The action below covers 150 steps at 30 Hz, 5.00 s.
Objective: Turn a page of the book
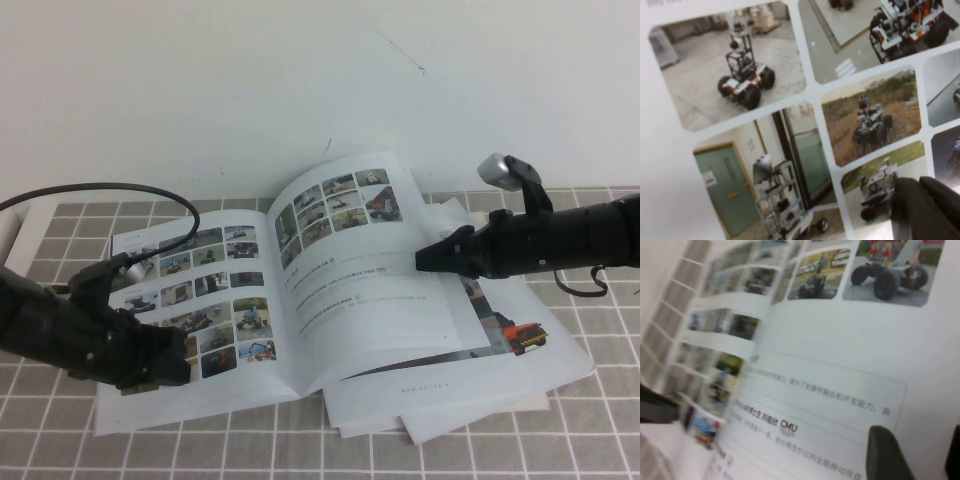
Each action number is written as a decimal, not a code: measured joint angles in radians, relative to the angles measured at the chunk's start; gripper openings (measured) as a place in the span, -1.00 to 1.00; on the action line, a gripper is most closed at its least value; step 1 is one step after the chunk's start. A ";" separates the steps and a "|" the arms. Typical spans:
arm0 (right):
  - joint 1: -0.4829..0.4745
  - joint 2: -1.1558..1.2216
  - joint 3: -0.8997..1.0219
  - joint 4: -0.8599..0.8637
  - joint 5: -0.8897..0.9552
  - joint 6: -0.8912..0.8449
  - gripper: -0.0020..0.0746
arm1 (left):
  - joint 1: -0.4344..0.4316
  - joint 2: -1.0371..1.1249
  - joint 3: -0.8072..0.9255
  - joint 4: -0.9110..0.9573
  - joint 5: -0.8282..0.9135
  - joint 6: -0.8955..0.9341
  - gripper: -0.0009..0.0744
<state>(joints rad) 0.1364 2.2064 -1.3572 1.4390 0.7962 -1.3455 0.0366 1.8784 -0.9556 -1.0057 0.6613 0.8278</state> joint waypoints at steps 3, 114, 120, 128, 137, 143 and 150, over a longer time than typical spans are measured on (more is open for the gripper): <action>0.000 0.000 0.000 0.086 0.069 -0.042 -0.25 | 0.000 0.000 0.000 -0.002 0.000 0.000 -0.99; 0.308 -0.082 -0.059 -0.700 -0.186 0.396 -0.95 | 0.000 0.095 -0.255 0.250 0.173 -0.168 -0.99; 0.264 -0.310 -0.050 -0.702 -0.139 0.397 -0.95 | 0.000 -0.129 -0.251 0.149 0.210 -0.094 -0.99; 0.101 -0.764 -0.050 -0.698 -0.088 0.397 -0.95 | 0.000 -0.636 -0.251 0.203 0.261 -0.066 -0.99; 0.021 -1.127 0.063 -0.736 0.085 0.453 -0.95 | 0.000 -1.294 -0.098 0.394 0.161 -0.143 -0.99; 0.021 -1.396 0.280 -0.839 -0.001 0.508 -0.95 | 0.000 -1.773 0.126 0.642 0.085 -0.419 -0.99; 0.021 -1.713 0.646 -0.985 -0.260 0.538 -0.95 | 0.000 -1.899 0.261 0.782 0.218 -0.631 -0.99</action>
<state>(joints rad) 0.1574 0.4934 -0.7108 0.4538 0.5359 -0.8075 0.0366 -0.0205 -0.6945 -0.2236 0.8796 0.1971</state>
